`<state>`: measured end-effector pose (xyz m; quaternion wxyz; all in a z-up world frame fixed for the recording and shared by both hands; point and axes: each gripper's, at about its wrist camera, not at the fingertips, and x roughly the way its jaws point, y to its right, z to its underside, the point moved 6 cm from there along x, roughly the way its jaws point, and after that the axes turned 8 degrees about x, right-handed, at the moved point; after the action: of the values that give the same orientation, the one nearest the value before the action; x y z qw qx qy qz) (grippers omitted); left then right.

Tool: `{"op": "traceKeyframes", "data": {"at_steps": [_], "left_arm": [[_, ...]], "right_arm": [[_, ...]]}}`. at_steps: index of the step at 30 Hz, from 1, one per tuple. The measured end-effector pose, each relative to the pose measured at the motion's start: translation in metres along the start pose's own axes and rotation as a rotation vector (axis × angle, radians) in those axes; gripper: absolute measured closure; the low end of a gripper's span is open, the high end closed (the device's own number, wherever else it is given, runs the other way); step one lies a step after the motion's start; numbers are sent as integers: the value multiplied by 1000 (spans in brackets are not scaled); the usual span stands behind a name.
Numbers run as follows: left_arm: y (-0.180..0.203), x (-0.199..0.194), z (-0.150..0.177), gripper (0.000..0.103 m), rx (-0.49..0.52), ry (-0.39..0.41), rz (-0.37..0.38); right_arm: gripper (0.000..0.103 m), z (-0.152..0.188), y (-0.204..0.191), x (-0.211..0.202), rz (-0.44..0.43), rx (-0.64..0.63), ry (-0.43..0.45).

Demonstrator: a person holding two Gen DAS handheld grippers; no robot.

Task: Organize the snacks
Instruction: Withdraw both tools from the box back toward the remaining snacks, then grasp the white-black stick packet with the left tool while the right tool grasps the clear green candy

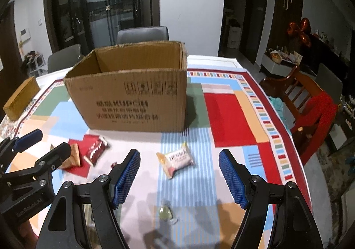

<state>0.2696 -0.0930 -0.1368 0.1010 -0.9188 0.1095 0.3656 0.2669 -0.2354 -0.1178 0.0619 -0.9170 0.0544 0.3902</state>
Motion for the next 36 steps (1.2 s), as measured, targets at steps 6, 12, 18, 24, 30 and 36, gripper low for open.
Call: {"op": "traceKeyframes", "data": {"at_steps": [6, 12, 18, 24, 30, 36], "left_arm": [[3, 3, 20, 30, -28, -32, -4], [5, 6, 38, 30, -60, -56, -10], [9, 12, 56, 30, -84, -88, -14], [13, 20, 69, 30, -96, -116, -10], [15, 29, 78, 34, -118, -139, -3], [18, 36, 84, 36, -131, -160, 10]], "right_arm": [[29, 17, 2, 2, 3, -9, -24], [29, 35, 1, 5, -6, -19, -49], [29, 52, -2, 12, -19, -34, -73], [29, 65, -3, 19, -13, -51, -93], [29, 76, -4, 28, -9, -66, -120], [30, 87, -2, 38, -5, -63, -151]]}}
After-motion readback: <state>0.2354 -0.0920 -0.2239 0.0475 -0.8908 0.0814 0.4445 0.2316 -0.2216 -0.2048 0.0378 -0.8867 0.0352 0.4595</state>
